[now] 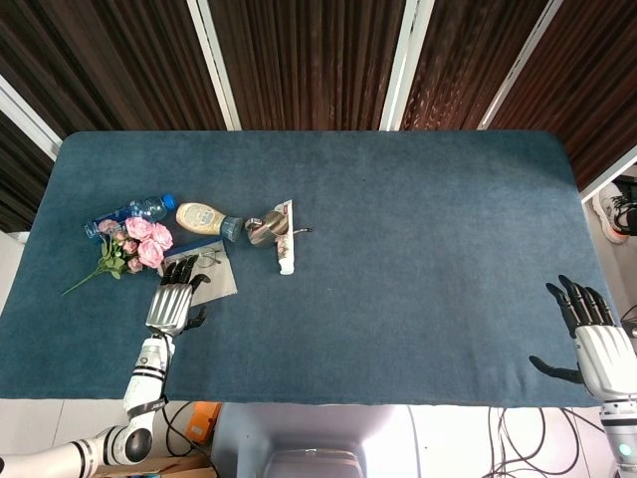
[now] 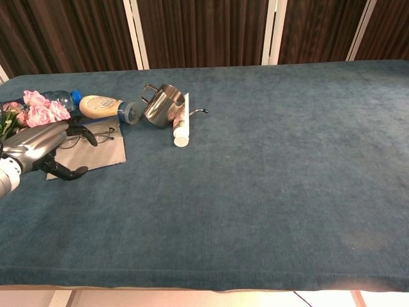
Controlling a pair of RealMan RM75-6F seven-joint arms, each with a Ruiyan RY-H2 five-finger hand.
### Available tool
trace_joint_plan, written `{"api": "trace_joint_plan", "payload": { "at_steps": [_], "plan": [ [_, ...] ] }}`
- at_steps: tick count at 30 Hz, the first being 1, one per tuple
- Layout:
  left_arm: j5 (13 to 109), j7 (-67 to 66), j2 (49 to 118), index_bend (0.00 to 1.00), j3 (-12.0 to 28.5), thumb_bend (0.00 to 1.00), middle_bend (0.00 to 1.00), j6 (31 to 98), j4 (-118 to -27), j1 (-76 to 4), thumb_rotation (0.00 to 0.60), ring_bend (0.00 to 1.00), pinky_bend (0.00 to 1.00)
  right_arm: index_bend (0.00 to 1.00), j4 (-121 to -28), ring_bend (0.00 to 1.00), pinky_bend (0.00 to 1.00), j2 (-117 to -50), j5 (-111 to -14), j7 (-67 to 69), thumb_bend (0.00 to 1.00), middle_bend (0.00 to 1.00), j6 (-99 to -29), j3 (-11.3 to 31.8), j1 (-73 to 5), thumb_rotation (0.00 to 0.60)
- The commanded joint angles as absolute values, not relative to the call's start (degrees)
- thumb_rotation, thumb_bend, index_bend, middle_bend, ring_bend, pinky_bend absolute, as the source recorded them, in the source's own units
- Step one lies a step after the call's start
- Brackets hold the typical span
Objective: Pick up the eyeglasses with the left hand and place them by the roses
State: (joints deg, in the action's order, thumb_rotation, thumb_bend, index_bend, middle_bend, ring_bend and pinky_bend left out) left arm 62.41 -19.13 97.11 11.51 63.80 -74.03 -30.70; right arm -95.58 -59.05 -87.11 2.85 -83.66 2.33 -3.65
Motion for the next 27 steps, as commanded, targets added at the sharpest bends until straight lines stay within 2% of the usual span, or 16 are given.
{"api": "trace_joint_plan", "payload": {
  "at_steps": [1,15,27],
  "plan": [
    [61.8,-19.7,97.4,0.31,11.7,0.31,0.00,63.2,-73.5,-31.1,0.600,0.00,0.02,0.00,-95.6,0.00,0.00,-59.0,-87.2,2.9,0.15,0.00,-83.7,2.3,-3.6,0.600],
    [57.7,-23.9,98.1,0.28,12.0,0.30,0.00,60.5,-71.7,-32.5,0.600,0.00,0.01,0.00,-95.4,0.00,0.00,-58.9,-87.3,3.7,0.15,0.00,-83.9,2.3,-3.6,0.600],
    [56.4,-24.7,98.7,0.32,12.4,0.31,0.00,60.4,-70.0,-33.0,0.600,0.00,0.02,0.00,-95.4,0.00,0.00,-58.8,-87.2,4.0,0.15,0.00,-83.9,2.3,-3.5,0.600]
  ]
}}
